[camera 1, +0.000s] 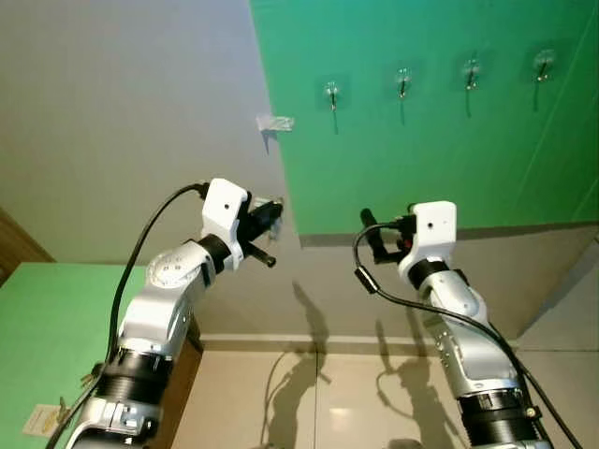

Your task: Hang keys on a hook

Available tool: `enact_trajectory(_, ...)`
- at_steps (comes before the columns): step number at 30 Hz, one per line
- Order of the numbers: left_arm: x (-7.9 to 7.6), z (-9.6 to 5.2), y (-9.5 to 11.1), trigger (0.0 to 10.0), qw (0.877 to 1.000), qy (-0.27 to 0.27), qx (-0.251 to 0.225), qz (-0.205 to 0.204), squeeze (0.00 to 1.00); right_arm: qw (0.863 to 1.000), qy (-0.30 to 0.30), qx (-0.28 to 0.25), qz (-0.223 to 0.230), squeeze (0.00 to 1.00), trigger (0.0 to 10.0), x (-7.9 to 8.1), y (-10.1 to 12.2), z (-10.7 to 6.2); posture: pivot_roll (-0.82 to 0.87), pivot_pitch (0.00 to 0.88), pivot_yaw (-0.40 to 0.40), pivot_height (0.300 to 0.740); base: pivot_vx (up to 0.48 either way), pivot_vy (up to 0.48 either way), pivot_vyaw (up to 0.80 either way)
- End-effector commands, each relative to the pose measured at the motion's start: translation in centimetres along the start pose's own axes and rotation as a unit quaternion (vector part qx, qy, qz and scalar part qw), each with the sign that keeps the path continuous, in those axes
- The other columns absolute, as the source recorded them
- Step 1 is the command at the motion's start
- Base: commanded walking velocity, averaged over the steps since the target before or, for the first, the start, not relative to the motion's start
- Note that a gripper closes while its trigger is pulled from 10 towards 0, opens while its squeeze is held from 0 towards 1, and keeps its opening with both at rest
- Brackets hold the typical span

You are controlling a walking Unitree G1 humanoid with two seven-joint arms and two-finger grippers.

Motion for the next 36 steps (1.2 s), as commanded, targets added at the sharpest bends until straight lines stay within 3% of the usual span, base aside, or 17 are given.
enact_trajectory(1,-0.8,0.6,1.9,0.0,0.997,-0.070,0.002,0.012,0.00,1.000,0.019,-0.015,0.004,0.00,10.0,0.9,0.8,0.5,-0.25,0.000,0.158,0.740,0.000,0.000,0.00)
enact_trajectory(6,-1.4,1.9,4.0,0.0,0.988,-0.153,0.011,0.011,0.00,0.999,0.026,-0.020,0.002,0.00,10.0,1.3,1.2,0.8,-0.26,0.000,0.160,0.740,0.000,0.000,0.00)
enact_trajectory(12,-1.0,3.4,5.5,0.0,0.987,-0.159,0.003,0.005,0.00,0.999,0.026,-0.021,0.002,0.00,10.0,1.3,1.2,0.8,-0.28,0.000,0.167,0.740,0.000,0.000,0.00)
enact_trajectory(20,-1.8,5.5,7.9,0.0,0.978,-0.207,-0.005,-0.006,0.00,0.999,0.025,-0.023,0.004,0.00,10.0,1.5,1.2,0.7,-0.29,0.000,0.178,0.740,0.000,0.000,0.00)
enact_trajectory(29,-1.1,6.1,11.0,0.0,0.978,-0.206,-0.038,-0.005,0.00,0.999,0.025,-0.025,0.002,0.00,10.0,1.5,1.2,0.7,-0.30,0.000,0.185,0.740,0.000,0.000,0.00)
enact_trajectory(36,-2.1,6.5,12.8,0.0,0.969,-0.241,-0.059,-0.013,0.00,0.999,0.023,-0.024,0.000,0.00,10.0,1.4,0.9,0.5,-0.33,0.000,0.197,0.740,0.000,0.000,0.00)
Point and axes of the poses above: a point about 5 cm out from each wrist's last joint towards the gripper, its own z axis pointing out of the wrist towards the gripper, its own y axis along the axis of the wrist's last joint, x = y × z, the point moved 3 cm from there along z, pointing out of the wrist towards the gripper, and after that the axes turned 10 degrees about -z, right-handed, at the moved point
